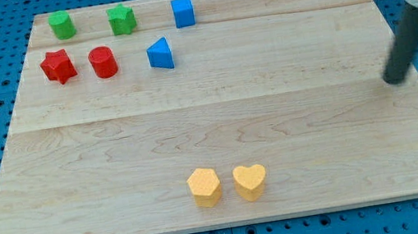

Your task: Move yellow hexagon on top left to red star

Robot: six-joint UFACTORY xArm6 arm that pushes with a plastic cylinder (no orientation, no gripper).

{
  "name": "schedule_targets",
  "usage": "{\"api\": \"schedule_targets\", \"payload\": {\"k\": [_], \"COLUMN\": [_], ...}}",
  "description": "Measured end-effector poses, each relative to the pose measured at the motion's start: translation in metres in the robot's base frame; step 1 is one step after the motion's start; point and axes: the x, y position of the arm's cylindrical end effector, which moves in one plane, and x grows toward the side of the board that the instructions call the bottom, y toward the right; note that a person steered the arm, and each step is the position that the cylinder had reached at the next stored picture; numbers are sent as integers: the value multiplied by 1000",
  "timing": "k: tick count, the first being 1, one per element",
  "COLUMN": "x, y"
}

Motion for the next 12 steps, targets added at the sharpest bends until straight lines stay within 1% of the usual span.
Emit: {"api": "schedule_targets", "payload": {"k": [1, 2, 3, 4, 5, 6, 7, 8, 10, 11, 12], "x": [66, 108, 132, 98, 63, 53, 32, -19, -3, -17, -40], "y": [-56, -122, -178, -281, -354, -372, -429, -453, -441, -428, -437]}}
